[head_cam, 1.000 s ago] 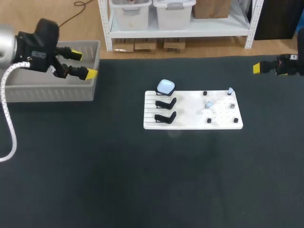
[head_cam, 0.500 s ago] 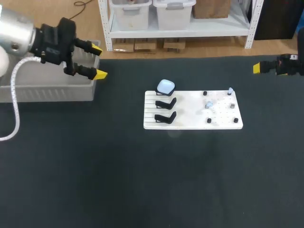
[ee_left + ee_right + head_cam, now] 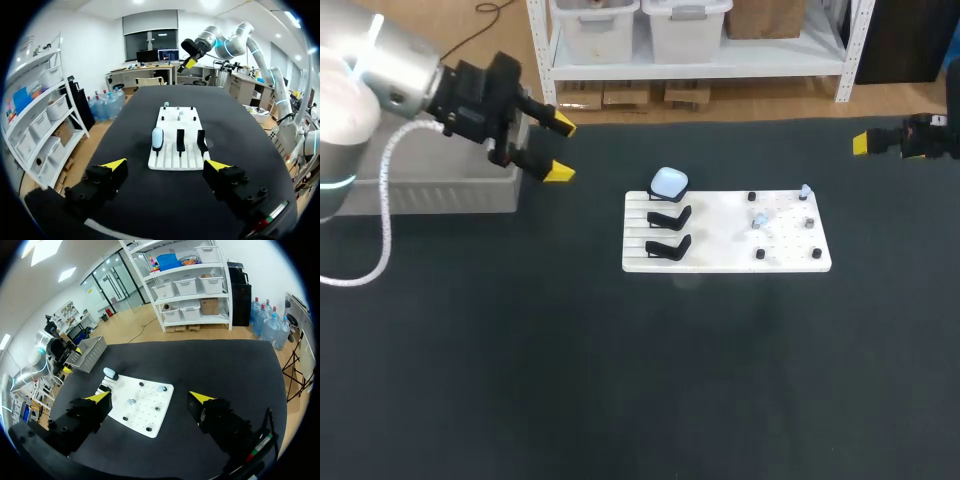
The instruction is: Pick up each earbud case from the left stands, insert the matching earbuds, close the lid, and place the case in the box.
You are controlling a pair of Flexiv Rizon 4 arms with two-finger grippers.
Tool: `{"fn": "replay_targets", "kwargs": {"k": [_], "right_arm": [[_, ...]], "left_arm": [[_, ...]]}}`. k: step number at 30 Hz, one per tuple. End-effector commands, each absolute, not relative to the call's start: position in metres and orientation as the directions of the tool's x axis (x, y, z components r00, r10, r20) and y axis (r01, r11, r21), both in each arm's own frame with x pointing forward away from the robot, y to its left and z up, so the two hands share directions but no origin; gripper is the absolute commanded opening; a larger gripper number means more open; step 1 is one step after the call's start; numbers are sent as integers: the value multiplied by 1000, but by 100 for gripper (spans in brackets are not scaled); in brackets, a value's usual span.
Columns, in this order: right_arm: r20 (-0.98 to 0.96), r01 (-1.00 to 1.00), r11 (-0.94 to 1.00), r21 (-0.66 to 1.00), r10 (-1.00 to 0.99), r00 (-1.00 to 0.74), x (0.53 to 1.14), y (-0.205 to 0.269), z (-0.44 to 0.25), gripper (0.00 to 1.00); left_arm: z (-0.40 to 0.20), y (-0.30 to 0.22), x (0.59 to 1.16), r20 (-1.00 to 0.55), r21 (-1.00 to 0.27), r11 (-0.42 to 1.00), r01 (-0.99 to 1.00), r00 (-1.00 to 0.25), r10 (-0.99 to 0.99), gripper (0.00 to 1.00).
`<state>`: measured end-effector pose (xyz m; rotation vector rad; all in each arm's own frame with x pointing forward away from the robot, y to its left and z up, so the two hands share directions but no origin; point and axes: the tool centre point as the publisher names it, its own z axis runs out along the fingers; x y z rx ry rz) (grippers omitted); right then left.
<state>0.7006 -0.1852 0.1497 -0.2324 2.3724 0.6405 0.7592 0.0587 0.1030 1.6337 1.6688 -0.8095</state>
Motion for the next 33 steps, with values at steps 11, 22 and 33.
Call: {"fn": "replay_targets", "kwargs": {"k": [11, 22, 33], "right_arm": [[-643, -323, 865, 385, 0, -766, 700, -185, 150, 100], [-643, -323, 865, 385, 0, -766, 700, -185, 150, 100], [-643, -323, 865, 385, 0, -766, 700, -185, 150, 100]], "left_arm": [[69, 21, 760, -819, -34, -54, 998, 3, 574, 100], [43, -2, 771, -819, -37, -8, 999, -26, 573, 100], [36, -29, 781, -828, -40, -11, 999, -27, 560, 98]]}}
